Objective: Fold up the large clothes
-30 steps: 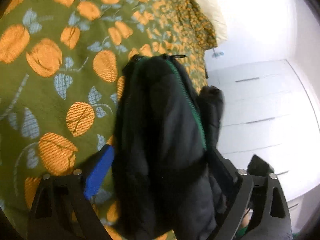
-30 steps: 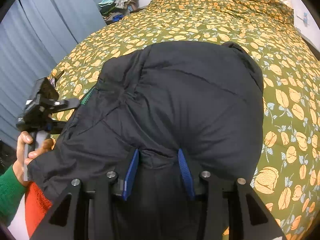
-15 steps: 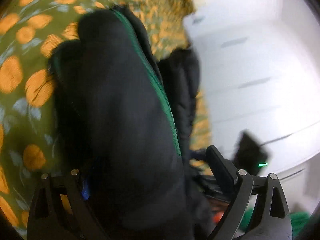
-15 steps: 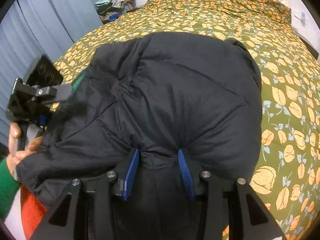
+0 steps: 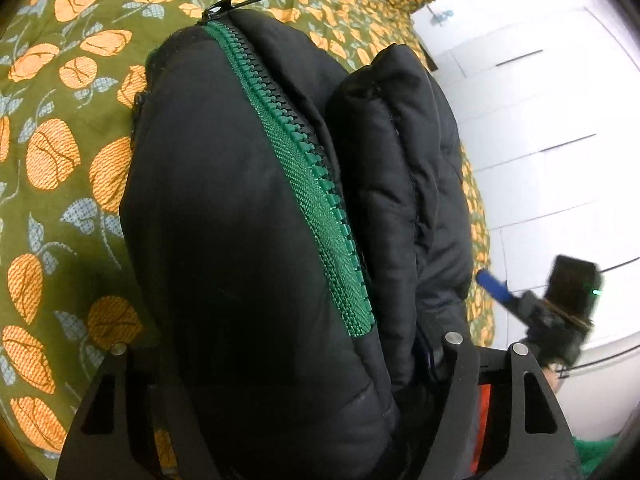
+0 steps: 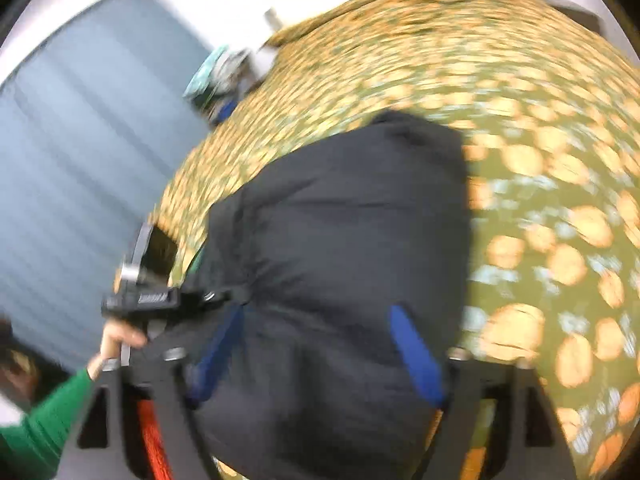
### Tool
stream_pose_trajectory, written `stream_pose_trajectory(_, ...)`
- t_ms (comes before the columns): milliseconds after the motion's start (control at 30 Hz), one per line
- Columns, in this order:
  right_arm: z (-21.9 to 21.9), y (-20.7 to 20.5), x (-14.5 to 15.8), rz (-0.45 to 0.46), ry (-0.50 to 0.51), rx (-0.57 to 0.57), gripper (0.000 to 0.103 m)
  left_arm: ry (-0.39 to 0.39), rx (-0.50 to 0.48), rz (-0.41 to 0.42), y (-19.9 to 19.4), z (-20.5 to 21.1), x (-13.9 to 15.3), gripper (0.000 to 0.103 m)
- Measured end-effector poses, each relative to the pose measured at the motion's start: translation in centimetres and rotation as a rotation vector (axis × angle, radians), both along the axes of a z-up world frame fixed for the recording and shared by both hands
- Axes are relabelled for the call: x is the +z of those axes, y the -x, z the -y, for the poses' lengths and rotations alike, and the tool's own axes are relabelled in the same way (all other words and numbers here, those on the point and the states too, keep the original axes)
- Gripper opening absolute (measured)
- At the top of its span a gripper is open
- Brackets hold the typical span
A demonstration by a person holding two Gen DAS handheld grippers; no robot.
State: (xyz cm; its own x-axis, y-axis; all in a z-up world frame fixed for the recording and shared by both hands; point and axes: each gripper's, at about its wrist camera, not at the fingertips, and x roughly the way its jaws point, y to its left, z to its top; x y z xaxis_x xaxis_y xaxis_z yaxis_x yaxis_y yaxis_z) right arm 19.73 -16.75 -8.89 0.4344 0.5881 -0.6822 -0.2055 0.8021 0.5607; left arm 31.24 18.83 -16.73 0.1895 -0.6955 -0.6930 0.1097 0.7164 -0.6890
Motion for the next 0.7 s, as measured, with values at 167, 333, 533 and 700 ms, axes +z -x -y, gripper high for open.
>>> stream_pose_trajectory(167,4.8,0.5,-5.4,-0.172,-0.139,-0.042,0.085,0.006,0.005,0.004,0.7,0.4,0.0,0.073)
stream_pose_trajectory(333,4.2,-0.4,-8.5,-0.231,-0.287,-0.002,0.085,0.008,0.01,0.001,0.0,-0.3,-1.6,0.073)
stream_pose_trajectory(533,4.3,0.8,-9.7,-0.244,-0.362,-0.037,0.086,0.037,0.02,-0.004,0.2,-0.8,-3.0,0.074)
stream_pose_trajectory(700,1.9,-2.4,-11.6,-0.288,-0.4,0.021,0.081,0.024,0.049,0.008,1.4,-1.3,-2.5,0.066)
